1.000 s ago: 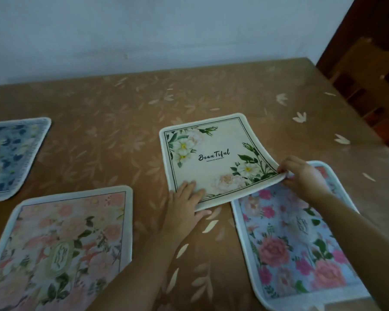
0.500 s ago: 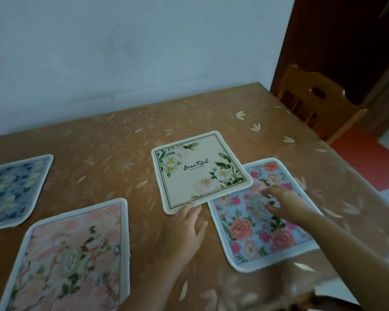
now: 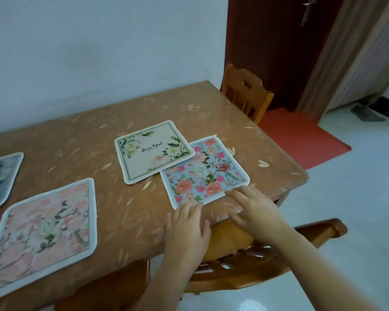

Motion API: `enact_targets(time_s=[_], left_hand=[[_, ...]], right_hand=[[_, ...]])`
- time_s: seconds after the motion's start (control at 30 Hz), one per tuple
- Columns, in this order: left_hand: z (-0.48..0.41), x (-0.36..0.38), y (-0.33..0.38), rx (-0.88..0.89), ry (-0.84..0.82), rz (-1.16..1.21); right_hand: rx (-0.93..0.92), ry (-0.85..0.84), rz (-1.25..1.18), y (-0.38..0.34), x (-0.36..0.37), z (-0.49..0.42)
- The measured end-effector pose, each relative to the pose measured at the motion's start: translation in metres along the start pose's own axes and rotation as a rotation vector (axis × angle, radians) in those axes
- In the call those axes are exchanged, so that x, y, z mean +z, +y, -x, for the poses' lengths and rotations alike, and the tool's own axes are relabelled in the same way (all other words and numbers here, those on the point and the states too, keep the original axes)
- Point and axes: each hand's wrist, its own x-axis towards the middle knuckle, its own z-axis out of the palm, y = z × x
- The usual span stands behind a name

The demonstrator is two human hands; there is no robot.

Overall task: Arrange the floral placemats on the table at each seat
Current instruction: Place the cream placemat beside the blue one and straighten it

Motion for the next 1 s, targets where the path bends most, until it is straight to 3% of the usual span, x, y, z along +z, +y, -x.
enact_targets(time_s=[0.17, 0.37, 0.53, 1.0], left_hand=[[0.001, 0.012, 0.082, 0.015, 0.062, -0.093], [-0.015, 0.055, 0.205, -0.080, 0.210, -0.013], [-0.039, 0.100, 0.292, -0.064, 0.184, 0.052], [-0.250, 0.131, 0.389, -0.238, 0.422, 0.058]], right_hand=[[-0.062, 0.072, 0.024, 0.057, -0.035, 0.032], [-0.185, 0.074, 0.040, 0.173, -0.096, 0.061], [-0.235, -0.022, 0.112, 0.265, -0.129, 0.058], [-0.372, 0.101, 0.009, 0.414, -0.172, -0.104]])
